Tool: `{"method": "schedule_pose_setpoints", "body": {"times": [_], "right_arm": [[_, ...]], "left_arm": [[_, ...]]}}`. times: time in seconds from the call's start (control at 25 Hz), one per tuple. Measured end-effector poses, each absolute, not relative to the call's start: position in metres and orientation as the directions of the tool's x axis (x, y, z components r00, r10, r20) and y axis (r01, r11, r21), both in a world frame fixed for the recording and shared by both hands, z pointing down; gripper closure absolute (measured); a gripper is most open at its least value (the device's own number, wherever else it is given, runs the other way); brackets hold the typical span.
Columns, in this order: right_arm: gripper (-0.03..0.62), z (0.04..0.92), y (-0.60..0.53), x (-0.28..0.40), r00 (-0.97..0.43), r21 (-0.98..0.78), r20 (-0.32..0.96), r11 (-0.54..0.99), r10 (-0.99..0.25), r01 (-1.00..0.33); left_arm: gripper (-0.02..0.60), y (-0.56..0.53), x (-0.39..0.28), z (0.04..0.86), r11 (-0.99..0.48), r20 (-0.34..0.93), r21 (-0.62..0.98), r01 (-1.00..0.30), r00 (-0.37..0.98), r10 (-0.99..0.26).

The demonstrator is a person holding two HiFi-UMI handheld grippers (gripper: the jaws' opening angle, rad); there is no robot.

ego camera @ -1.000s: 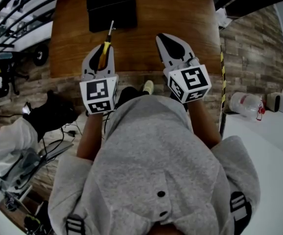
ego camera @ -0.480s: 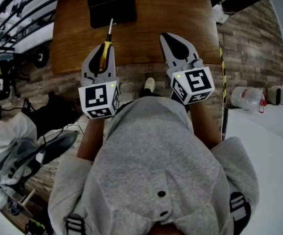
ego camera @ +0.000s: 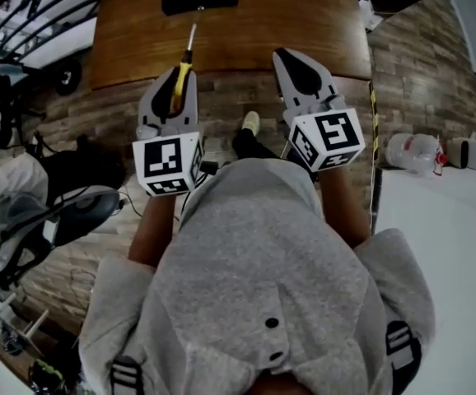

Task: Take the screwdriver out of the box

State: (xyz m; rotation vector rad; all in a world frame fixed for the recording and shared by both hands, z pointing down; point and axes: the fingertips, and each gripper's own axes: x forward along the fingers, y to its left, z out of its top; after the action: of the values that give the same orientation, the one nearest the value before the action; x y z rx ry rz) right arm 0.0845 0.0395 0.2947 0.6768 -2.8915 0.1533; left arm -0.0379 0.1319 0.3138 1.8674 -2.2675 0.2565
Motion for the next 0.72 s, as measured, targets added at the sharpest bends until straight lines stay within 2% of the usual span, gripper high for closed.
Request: {"method": "schedule_pose_setpoints", "body": {"times": [0.4,0.72], "right_arm": [[0.568,0.285,0.152,0.128,-0.904,-0.036,0.178,0.915,-0.389,-0.401],[0.568,0.285,0.183,0.15,-0.895,-0.03,0.182,0.908,-0.406,-0.418]], "left_arm": [[0.497,0.242,0.009,0.313,0.228,0.247,0.0,-0.974,-0.22,-0.944],[0.497,0.278,0.028,0.313,0.204,0.242,0.014,-0.979,-0.195,-0.95]]}}
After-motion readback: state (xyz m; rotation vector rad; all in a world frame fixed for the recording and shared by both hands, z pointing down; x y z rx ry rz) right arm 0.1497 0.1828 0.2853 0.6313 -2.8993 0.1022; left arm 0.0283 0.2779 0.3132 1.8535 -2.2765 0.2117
